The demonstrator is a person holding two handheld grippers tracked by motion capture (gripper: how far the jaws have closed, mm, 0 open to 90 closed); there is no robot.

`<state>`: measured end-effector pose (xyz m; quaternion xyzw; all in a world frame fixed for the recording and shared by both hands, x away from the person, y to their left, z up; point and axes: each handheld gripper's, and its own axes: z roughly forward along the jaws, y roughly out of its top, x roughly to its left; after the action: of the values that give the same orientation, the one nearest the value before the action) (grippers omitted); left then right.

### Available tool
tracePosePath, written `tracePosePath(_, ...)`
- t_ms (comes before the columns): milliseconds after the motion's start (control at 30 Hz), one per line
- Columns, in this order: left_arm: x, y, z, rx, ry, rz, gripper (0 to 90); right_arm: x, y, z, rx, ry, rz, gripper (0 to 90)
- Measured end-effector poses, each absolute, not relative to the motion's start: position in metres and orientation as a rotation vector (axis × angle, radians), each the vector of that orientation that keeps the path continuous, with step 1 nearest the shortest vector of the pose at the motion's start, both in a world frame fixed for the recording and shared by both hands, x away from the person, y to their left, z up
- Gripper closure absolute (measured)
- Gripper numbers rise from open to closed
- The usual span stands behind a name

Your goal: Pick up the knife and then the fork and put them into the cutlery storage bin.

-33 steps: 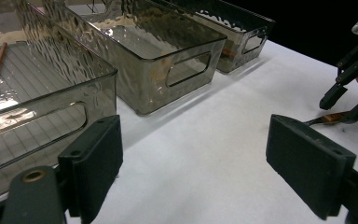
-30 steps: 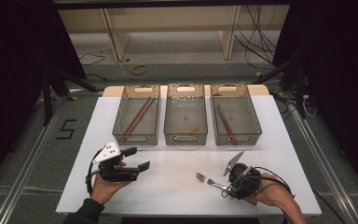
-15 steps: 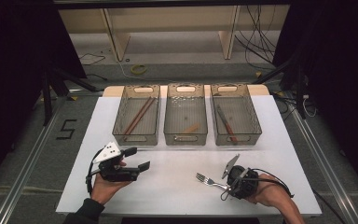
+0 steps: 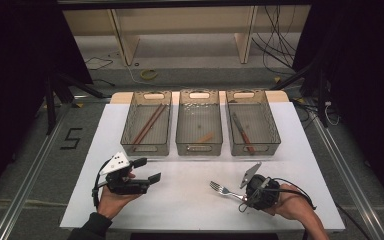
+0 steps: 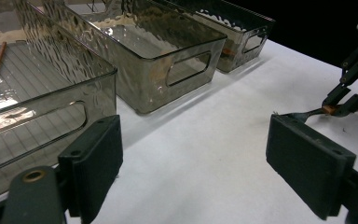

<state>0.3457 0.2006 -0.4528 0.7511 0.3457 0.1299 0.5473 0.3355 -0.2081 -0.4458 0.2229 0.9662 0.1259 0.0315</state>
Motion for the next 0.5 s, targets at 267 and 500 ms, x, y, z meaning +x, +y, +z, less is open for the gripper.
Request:
tracePosePath(267,0.346,0.2,-0.453,1.779,0.823,0.307,18.2,0.342,-0.215,-0.436,0.732,2.932,0.502,77.8)
tracePosePath(500,0.346,0.201,-0.454,1.779,0.824,0.307,18.2,0.35,-0.222,-0.428,0.787,2.892,0.595,77.8)
